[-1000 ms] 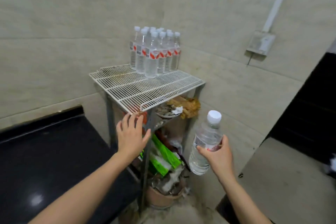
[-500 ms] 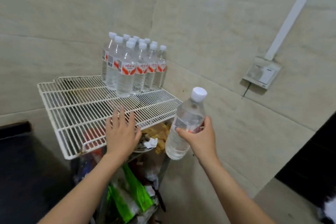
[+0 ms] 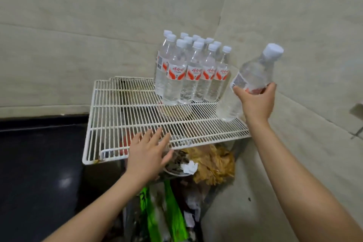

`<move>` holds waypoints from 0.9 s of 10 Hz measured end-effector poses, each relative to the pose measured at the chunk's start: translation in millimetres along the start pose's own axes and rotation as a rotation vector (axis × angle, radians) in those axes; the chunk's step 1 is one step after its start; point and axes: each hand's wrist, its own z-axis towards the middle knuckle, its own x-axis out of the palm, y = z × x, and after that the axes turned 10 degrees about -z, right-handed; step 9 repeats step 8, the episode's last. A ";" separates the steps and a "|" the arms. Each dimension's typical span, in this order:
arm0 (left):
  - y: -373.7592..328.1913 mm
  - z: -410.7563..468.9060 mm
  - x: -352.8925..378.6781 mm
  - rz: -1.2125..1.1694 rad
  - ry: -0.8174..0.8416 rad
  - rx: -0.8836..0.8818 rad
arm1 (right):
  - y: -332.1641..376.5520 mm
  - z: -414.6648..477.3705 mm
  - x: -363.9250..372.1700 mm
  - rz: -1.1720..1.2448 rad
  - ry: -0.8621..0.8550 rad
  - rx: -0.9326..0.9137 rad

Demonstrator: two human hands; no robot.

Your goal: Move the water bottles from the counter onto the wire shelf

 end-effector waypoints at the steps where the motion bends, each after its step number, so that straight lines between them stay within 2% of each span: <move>1: -3.4 0.1 -0.8 0.012 -0.026 -0.039 | -11.7 42.3 26.0 -0.078 0.071 -0.011; 3: -20.9 -10.3 13.5 0.128 -0.144 -0.240 | -39.6 92.7 69.2 -0.108 0.217 0.081; 5: -40.6 -11.0 19.6 0.164 -0.176 -0.391 | -51.5 107.4 82.0 -0.219 0.305 0.007; 6: -41.5 -12.1 18.1 0.206 -0.150 -0.401 | -51.7 104.7 80.4 -0.294 0.424 -0.029; 7: -38.1 -14.6 17.8 0.260 -0.108 -0.380 | -55.0 98.4 74.0 -0.229 0.521 0.005; 8: -38.6 -15.2 13.1 0.219 -0.051 -0.408 | -30.0 95.5 50.5 -0.152 0.454 -0.070; 9: -38.6 -15.2 13.1 0.219 -0.051 -0.408 | -30.0 95.5 50.5 -0.152 0.454 -0.070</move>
